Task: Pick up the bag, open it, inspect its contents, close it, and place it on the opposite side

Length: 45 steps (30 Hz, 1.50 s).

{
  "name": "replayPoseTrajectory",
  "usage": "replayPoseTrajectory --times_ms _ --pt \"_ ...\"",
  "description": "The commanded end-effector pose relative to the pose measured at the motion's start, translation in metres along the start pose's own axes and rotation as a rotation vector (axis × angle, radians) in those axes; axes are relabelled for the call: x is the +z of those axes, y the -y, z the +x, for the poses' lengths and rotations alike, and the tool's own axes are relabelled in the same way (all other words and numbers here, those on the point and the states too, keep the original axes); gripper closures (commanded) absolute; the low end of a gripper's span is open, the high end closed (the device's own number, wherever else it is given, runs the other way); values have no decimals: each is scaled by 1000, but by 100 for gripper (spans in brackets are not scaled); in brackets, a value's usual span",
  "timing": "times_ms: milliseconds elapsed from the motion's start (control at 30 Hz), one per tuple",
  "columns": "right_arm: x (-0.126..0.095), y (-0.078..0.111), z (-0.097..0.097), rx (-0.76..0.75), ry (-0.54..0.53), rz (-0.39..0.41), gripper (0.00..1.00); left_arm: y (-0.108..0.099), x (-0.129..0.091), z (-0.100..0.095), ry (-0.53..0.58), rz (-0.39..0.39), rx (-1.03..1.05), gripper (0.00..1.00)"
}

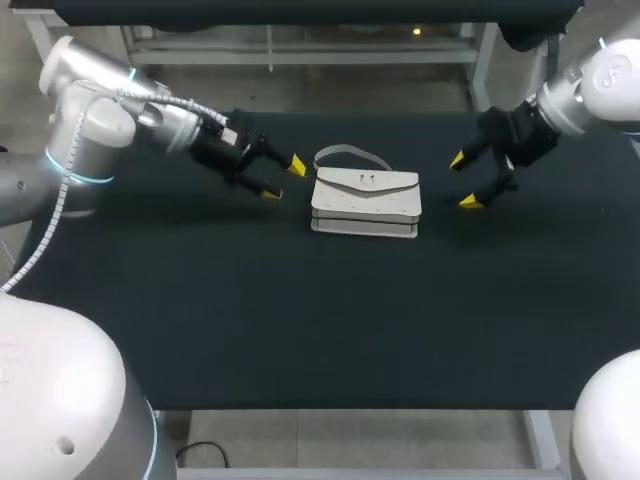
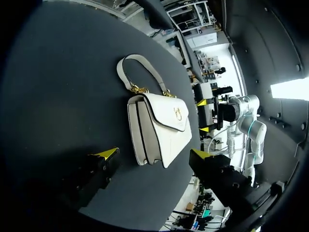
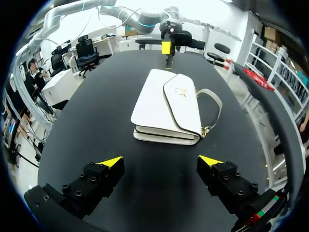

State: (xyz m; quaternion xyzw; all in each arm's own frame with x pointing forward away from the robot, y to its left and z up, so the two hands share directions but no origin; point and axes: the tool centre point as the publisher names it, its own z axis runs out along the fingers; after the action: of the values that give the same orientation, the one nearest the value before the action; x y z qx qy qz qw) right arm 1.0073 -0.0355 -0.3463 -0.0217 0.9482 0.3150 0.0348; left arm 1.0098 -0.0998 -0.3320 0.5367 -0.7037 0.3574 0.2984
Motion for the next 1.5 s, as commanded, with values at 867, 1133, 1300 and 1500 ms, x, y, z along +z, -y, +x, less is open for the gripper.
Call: replayPoseTrajectory --times_ms 867,1133,1300,1500 --pt "-5 -83 19 -117 292 339 0 39 -129 35 375 -204 656 0" --pt "-1 -88 22 -125 321 377 0 40 -135 36 378 -196 748 0" --pt "4 -90 26 -134 353 395 0 37 -134 39 379 -214 847 0" --pt "11 -93 31 -140 407 397 0 40 -132 47 331 -205 838 0"
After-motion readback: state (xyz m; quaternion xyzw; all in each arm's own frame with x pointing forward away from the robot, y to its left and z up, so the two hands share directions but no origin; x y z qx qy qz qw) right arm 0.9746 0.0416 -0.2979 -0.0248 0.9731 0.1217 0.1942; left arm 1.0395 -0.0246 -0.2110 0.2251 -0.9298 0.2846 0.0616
